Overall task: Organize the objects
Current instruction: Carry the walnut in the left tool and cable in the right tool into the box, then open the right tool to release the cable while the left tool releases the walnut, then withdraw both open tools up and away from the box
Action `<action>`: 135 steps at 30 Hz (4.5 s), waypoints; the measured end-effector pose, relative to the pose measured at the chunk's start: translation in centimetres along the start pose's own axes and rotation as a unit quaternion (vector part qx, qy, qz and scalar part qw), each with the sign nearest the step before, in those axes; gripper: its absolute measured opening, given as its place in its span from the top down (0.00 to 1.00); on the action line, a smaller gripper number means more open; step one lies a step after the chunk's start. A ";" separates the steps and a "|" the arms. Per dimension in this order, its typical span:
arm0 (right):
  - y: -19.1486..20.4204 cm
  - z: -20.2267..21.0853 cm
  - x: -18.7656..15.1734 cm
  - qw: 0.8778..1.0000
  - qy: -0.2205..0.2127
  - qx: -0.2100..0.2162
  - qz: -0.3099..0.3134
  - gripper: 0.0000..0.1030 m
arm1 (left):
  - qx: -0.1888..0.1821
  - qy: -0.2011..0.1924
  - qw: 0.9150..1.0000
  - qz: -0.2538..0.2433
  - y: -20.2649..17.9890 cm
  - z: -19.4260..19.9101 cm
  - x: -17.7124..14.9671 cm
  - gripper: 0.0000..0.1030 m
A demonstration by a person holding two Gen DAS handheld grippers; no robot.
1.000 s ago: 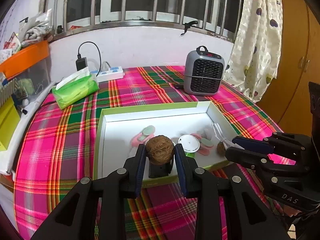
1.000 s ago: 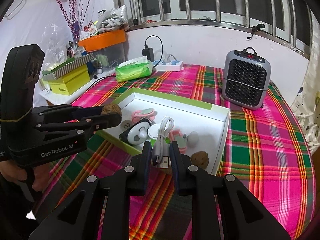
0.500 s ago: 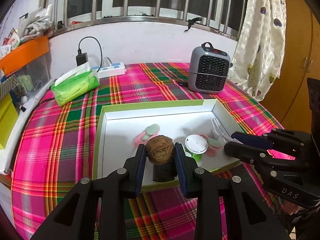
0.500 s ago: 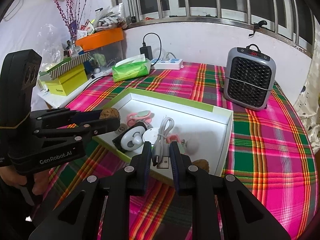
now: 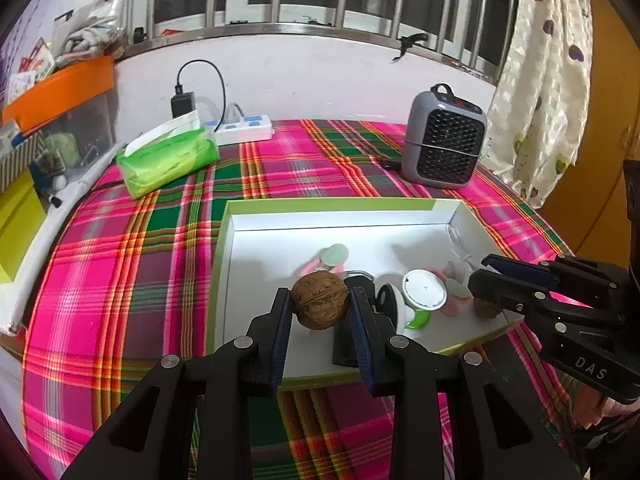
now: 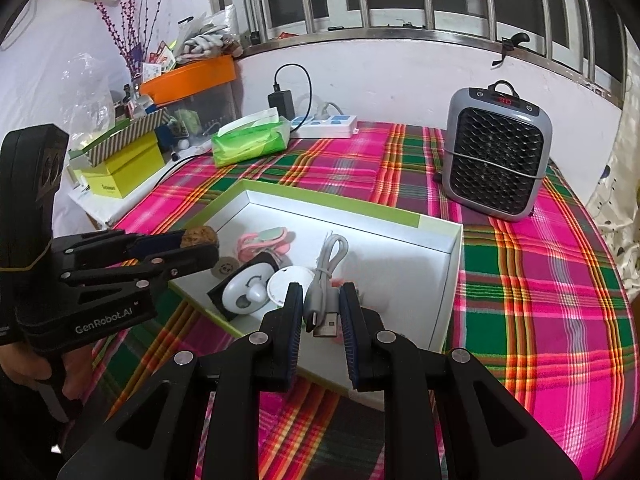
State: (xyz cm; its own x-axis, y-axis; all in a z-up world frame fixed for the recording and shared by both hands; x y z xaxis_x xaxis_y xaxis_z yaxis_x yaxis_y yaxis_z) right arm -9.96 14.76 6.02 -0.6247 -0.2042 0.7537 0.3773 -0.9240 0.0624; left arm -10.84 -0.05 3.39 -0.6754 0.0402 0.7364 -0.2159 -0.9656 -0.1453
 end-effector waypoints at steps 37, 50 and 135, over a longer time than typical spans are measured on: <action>-1.5 -4.2 1.7 0.999 0.043 -0.005 -0.014 0.81 | 0.054 0.013 0.998 0.036 2.5 -1.8 0.2 0.74; -1.6 -4.8 1.6 0.999 0.050 -0.007 -0.017 0.81 | 0.017 0.017 1.000 0.020 1.3 -1.9 0.3 0.74; 1.5 3.4 -3.2 0.999 0.031 0.003 -0.028 0.64 | -0.004 0.007 1.000 -0.012 -4.0 3.3 -3.9 0.74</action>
State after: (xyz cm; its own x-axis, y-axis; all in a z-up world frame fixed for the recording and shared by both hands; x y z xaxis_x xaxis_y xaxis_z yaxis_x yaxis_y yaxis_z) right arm -5.12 15.16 5.96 -0.6859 -0.1713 0.7073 0.3436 -0.9330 0.1072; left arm -5.00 2.84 3.30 -0.6800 0.0678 0.7301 -0.2384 -0.9620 -0.1327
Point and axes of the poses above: each gripper's, at about its wrist camera, not at the fingertips, and z roughly against the way its jaws point, y to its left, x to its top, the point moved 1 cm from there along -z, roughly the way its jaws point, and after that the axes turned 4 degrees about -x, right-handed, at the moved point
